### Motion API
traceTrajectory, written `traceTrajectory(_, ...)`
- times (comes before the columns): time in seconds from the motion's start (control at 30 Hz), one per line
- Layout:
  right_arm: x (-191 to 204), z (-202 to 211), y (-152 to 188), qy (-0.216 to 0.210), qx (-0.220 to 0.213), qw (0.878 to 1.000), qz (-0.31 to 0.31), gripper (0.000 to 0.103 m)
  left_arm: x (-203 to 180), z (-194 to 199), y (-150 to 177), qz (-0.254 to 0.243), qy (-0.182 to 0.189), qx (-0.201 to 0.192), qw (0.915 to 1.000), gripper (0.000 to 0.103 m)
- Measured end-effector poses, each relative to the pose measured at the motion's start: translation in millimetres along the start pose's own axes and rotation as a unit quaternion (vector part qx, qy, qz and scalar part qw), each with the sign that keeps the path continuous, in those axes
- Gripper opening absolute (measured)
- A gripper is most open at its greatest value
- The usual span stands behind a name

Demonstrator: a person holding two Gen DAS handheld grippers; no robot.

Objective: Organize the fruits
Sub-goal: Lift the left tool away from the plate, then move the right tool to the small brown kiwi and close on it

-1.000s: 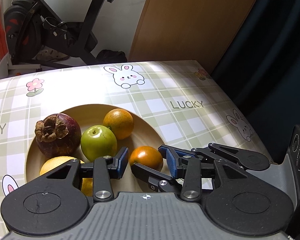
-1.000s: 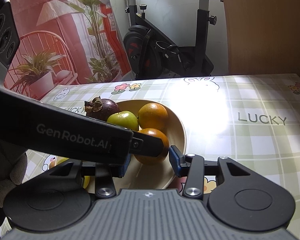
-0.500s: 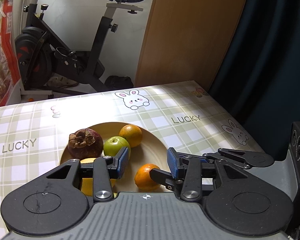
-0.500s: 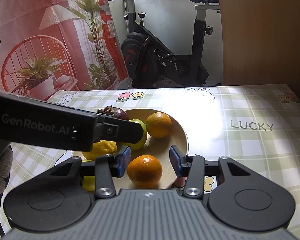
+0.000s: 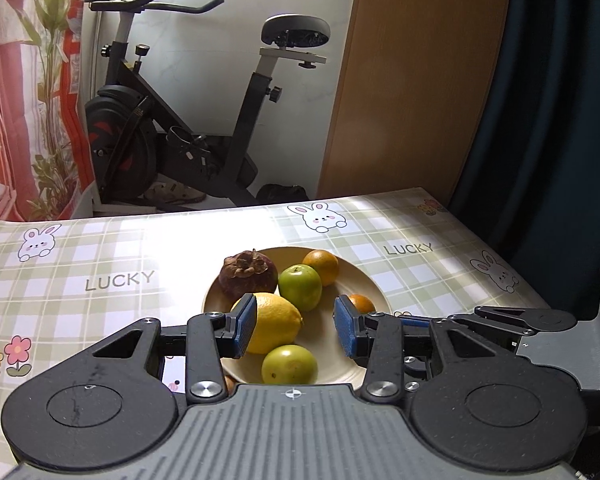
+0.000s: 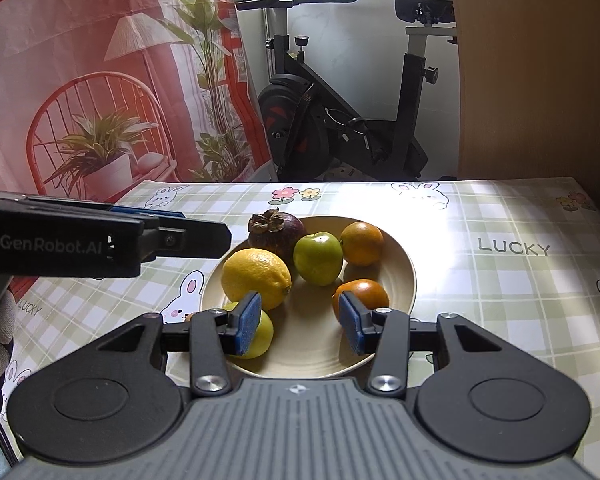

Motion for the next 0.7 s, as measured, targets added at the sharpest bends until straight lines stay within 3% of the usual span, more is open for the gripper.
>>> traceTrajectory(0.13, 8.5, 3.7, 8.2, -0.003, 0.001, 1.000, 0.001, 0.047, 4.8, 12.7, 9.5, -0.005, -0.012, -0.001, 0.9999, 0.045)
traceTrajectory(0.7, 24.2, 10.8, 29.9, -0.002, 0.010, 1.000, 0.009, 0.047, 32.4, 34.8, 43.4, 0.055, -0.028, 0.005, 0.9981, 0.045)
Point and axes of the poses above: each gripper's, at about its wrist camera, not at the fingertips, and z roughly against the way its jaws point, x to its left, y to its underside, the point moved 7 cm from there along -z, roughly the way its jaws point, and after that the axes turned 15 degrees about -z, right-handed, at the moved point
